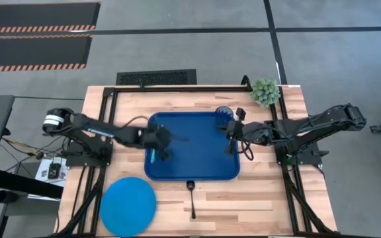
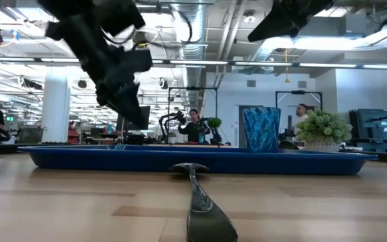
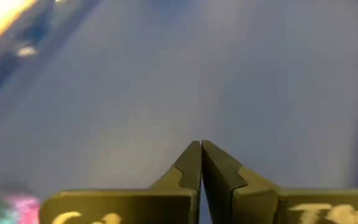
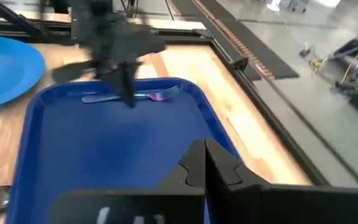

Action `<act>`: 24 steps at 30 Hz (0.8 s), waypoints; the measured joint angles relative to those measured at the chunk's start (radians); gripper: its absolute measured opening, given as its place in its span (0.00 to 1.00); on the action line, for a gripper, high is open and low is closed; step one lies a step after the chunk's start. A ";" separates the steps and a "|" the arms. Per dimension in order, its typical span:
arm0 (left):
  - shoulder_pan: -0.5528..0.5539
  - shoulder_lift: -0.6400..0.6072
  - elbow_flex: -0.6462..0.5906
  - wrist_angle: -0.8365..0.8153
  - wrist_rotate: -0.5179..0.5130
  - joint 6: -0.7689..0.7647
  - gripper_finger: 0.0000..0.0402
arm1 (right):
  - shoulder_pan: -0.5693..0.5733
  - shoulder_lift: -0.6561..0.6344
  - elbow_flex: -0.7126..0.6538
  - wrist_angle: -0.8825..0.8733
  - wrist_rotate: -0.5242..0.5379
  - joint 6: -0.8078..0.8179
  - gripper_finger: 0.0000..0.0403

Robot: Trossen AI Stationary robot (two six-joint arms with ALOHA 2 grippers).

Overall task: Pick and place plate/cup/fork/spoon on tray
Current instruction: Put the black spoon on the right side of the fork on the blue tray

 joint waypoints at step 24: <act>-0.316 -0.005 -0.455 1.090 0.056 0.165 0.00 | 0.388 0.471 0.182 -0.023 -0.012 0.674 0.03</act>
